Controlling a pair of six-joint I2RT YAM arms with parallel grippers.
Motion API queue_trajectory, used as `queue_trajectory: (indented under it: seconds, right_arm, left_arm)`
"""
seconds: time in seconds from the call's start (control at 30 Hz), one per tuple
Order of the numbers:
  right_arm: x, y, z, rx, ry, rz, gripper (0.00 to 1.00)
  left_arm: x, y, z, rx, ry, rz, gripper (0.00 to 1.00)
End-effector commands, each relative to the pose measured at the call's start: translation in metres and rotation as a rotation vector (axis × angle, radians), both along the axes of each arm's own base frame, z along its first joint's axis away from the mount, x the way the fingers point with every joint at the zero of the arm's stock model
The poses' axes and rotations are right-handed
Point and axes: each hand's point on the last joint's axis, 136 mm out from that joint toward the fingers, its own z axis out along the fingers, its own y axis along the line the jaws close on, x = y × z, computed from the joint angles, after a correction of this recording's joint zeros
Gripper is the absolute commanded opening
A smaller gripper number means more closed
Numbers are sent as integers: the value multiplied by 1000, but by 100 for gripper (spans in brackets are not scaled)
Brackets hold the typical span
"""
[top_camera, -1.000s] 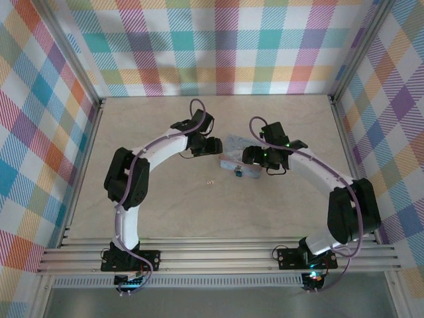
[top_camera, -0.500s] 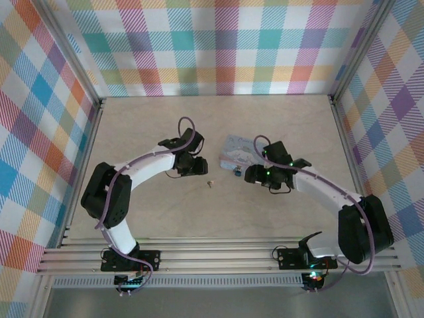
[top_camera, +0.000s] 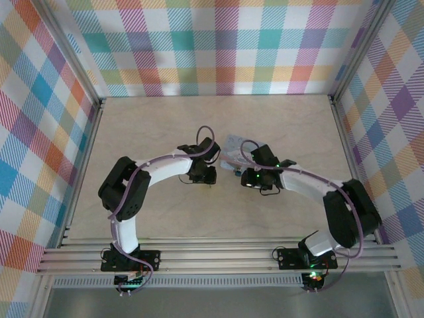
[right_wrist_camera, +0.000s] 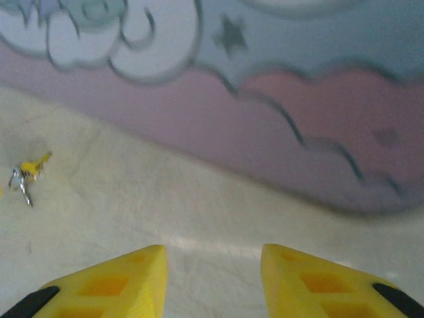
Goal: Unlock the padlock with the key
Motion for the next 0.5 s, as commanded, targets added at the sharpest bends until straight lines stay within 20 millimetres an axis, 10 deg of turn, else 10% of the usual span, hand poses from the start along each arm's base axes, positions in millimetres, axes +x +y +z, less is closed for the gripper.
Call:
queue_trajectory:
  seconds: [0.0,0.47]
  right_arm:
    - [26,7,7,-28,-57,40,40]
    - [59,18,14,-6,-72,70,37]
  left_arm:
    - [2,-2,-4,50,-6,-48,33]
    - [-8,3,-14,110,23,-75,33]
